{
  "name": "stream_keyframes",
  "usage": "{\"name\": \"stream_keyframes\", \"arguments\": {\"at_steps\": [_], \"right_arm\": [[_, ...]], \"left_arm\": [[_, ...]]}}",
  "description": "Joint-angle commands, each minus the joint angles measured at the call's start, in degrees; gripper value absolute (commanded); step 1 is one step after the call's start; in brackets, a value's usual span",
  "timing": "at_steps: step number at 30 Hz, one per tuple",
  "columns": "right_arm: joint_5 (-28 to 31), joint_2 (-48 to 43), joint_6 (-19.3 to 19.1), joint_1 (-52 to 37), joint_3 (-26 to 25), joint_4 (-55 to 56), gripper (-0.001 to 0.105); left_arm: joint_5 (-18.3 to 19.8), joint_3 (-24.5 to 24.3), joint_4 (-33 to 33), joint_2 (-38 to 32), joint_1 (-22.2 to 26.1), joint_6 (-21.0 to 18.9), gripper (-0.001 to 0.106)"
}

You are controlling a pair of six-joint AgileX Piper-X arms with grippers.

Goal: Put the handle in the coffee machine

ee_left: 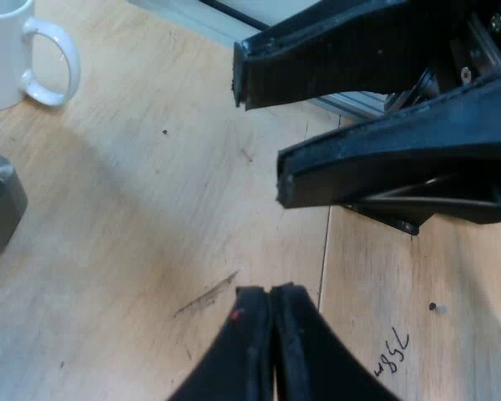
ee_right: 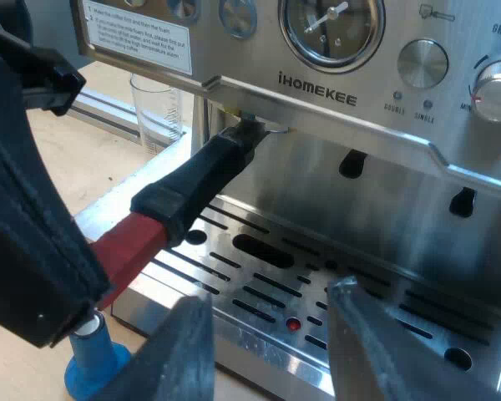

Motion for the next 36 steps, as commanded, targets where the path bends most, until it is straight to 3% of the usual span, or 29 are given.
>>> {"name": "stream_keyframes", "arguments": {"at_steps": [1, 7, 13, 25, 30, 36], "right_arm": [[0.7, -0.4, -0.5, 0.1, -0.8, -0.3, 0.036], [0.7, -0.4, -0.5, 0.1, -0.8, -0.3, 0.036], [0.7, -0.4, -0.5, 0.1, -0.8, -0.3, 0.036], [0.6, -0.4, -0.5, 0.1, -0.8, -0.3, 0.036], [0.6, -0.4, -0.5, 0.1, -0.8, -0.3, 0.036], [0.6, -0.4, -0.5, 0.1, -0.8, -0.3, 0.036]], "left_arm": [[0.0, -0.3, -0.2, -0.3, -0.1, 0.1, 0.000], [-2.8, -0.3, -0.2, -2.0, 2.0, 0.1, 0.000], [-3.0, -0.3, -0.2, -4.2, 5.7, 0.1, 0.000], [-5.2, -0.3, 2.3, -11.4, 16.9, 0.1, 0.000], [-10.0, -0.3, 2.8, -15.0, 20.1, 0.1, 0.000], [-10.3, -0.3, 3.3, -18.0, 22.5, 0.1, 0.004]]}}
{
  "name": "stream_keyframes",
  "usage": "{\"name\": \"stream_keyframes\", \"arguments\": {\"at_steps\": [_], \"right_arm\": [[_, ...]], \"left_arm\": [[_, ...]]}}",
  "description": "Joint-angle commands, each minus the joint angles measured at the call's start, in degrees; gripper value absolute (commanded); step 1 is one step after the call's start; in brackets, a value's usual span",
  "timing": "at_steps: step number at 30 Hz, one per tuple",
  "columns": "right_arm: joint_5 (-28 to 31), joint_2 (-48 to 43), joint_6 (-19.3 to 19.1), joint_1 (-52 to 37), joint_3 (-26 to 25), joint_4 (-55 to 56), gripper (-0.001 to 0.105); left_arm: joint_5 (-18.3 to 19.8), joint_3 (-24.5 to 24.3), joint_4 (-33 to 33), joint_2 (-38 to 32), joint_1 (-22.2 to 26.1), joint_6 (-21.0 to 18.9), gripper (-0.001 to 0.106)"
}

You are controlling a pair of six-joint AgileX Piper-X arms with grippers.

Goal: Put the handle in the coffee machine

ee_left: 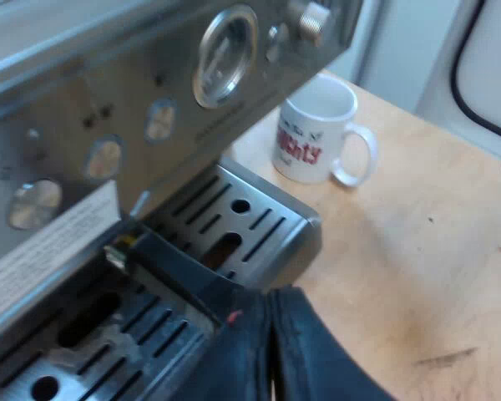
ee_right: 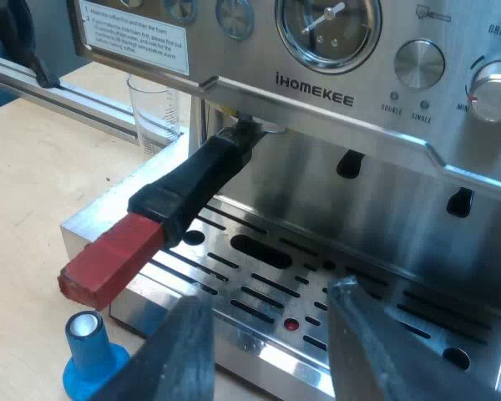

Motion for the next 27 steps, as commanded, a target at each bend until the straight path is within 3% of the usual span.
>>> {"name": "stream_keyframes", "arguments": {"at_steps": [1, 6, 8, 12, 22, 25, 27], "right_arm": [[0.3, -0.4, -0.5, 0.1, -0.8, -0.3, 0.036], [0.3, -0.4, -0.5, 0.1, -0.8, -0.3, 0.036], [0.3, -0.4, -0.7, 0.1, -0.7, -0.3, 0.042], [0.3, -0.4, -0.7, 0.1, -0.7, -0.3, 0.058], [-0.9, -0.4, -0.5, 0.1, -0.7, -0.3, 0.064], [-0.9, -0.4, -0.6, 0.1, -0.7, -0.3, 0.066], [-0.9, -0.4, -0.6, 0.1, -0.7, 0.1, 0.069]], "left_arm": [[-0.8, -0.3, 1.3, -1.7, 1.2, 0.0, 0.011], [-0.8, -0.3, 5.5, -3.4, 3.9, 0.0, 0.054], [-0.8, -0.3, 6.1, -3.9, 4.6, 0.4, 0.061], [-0.8, -0.3, 6.3, -5.0, 5.9, 0.4, 0.060], [-0.8, -0.3, 7.5, -6.9, 5.9, 0.4, 0.060], [-2.3, -0.3, 9.9, -6.9, 5.9, 0.5, 0.060], [-2.5, -0.3, 11.2, -6.9, 5.9, 2.6, 0.060]]}}
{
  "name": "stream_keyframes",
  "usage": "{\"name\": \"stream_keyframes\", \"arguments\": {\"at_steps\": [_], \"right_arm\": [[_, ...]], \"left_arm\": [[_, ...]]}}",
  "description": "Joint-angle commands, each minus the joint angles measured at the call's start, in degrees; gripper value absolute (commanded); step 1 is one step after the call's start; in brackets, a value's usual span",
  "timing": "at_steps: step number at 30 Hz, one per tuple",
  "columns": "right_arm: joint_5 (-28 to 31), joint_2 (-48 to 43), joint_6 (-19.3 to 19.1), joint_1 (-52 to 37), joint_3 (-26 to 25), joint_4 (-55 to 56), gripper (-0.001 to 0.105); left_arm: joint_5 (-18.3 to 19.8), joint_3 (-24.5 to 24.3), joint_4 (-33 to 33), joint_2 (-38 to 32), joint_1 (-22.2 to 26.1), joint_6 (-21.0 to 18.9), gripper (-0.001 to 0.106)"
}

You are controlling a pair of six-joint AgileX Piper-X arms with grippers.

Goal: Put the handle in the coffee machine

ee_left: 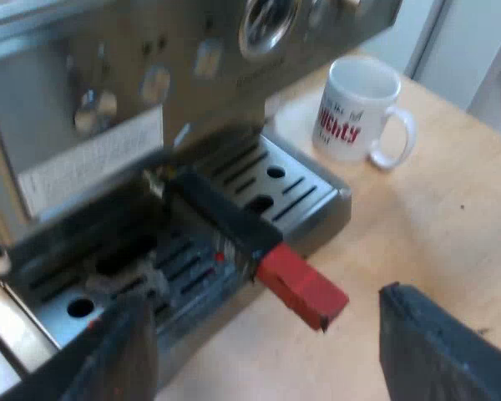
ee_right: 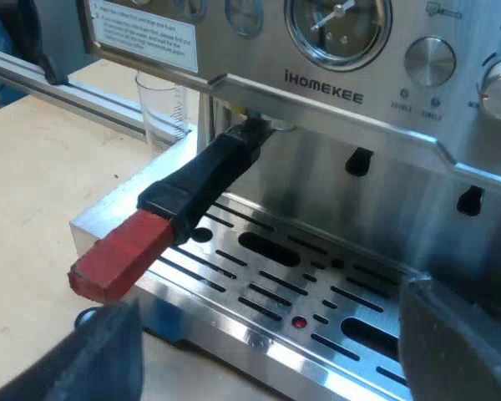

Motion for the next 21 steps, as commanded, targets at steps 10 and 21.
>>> {"name": "stream_keyframes", "arguments": {"at_steps": [10, 21], "right_arm": [[-0.1, -0.4, -0.6, 0.1, -0.7, 5.9, 0.069], [0.3, -0.4, -0.6, 0.0, -0.7, 6.9, 0.069]], "left_arm": [[-0.8, -0.3, 2.6, -0.4, 0.0, 3.3, 0.060], [-0.8, -0.3, 3.2, -0.3, 3.5, 3.3, 0.060]]}}
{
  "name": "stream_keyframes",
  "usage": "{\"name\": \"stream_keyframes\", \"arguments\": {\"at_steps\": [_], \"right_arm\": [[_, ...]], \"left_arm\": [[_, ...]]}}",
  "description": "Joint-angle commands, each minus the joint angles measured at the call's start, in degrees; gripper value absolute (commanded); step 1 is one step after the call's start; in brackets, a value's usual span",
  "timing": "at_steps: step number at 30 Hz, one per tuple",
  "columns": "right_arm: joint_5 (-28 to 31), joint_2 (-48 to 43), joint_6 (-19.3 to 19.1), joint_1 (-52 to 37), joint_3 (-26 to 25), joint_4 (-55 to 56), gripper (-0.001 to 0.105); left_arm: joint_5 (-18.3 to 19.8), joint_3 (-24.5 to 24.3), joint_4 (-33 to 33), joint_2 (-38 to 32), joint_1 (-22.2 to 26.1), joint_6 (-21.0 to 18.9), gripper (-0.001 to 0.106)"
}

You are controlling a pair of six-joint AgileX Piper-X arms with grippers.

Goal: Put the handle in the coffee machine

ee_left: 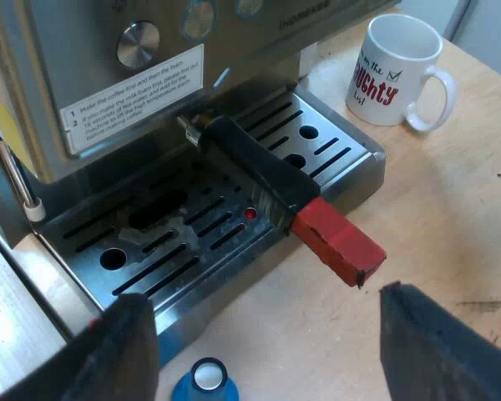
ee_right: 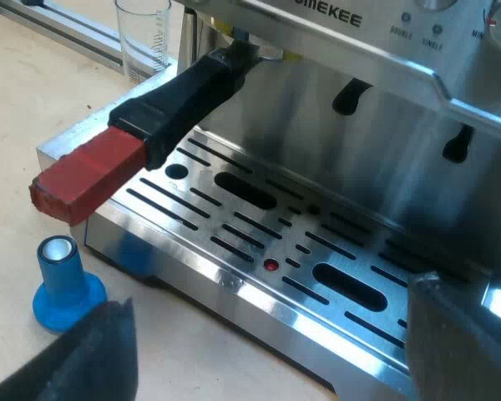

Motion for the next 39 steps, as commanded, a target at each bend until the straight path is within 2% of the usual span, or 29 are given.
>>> {"name": "stream_keyframes", "arguments": {"at_steps": [1, 7, 10, 11, 14, 20, 24, 25, 27, 29, 31, 37, 39], "right_arm": [[0.5, -0.4, -0.6, 0.0, -0.7, -0.1, 0.069], [-0.7, -0.4, 4.3, -2.4, -0.8, 0.0, 0.069], [-4.1, -0.4, 7.2, -6.5, -1.2, 0.5, 0.069], [-6.6, -0.4, 8.6, -8.8, -1.8, 1.5, 0.069], [-12.2, -0.4, 8.8, -13.8, -4.1, 5.3, 0.069], [-12.7, -0.4, 10.2, -24.1, -10.4, 15.9, 0.069], [-12.8, -0.7, 10.2, -30.1, -13.0, 19.2, 0.069], [-12.8, -0.9, 10.1, -31.2, -13.4, 19.7, 0.069], [-14.1, -1.6, 9.7, -34.1, -13.8, 20.0, 0.069], [-15.5, -2.0, 9.6, -35.9, -13.8, 20.1, 0.069], [-17.6, -3.1, 9.6, -39.4, -13.8, 21.2, 0.069], [-18.7, -5.6, 9.6, -49.5, -13.8, 27.8, 0.069], [-20.8, -6.4, 8.0, -53.3, -13.8, 30.0, 0.069]], "left_arm": [[0.0, -0.3, -0.2, -0.3, 0.1, -0.1, 0.060], [0.2, -0.3, -0.5, -0.3, 0.1, -1.0, 0.060], [-3.3, -0.3, -1.4, -0.3, 0.3, -1.4, 0.060], [-5.7, -0.3, -2.3, -0.3, 0.3, -2.9, 0.060], [-9.4, -0.7, -4.5, -0.3, 0.3, -6.0, 0.060], [-15.3, -2.2, -9.5, -0.3, -1.3, -7.4, 0.060], [-21.7, -3.5, -13.2, -0.3, -2.5, -7.4, 0.060], [-22.3, -3.6, -13.5, -0.3, -2.5, -7.4, 0.060], [-26.2, -4.2, -14.8, -0.3, -2.5, -8.8, 0.060], [-28.3, -4.6, -15.1, -0.3, -2.5, -10.9, 0.060], [-28.5, -4.9, -15.0, -0.3, -2.5, -11.5, 0.060], [-28.4, -5.7, -14.9, -1.3, -2.5, -11.6, 0.060], [-28.4, -5.6, -14.9, -2.0, -2.5, -11.6, 0.060]]}}
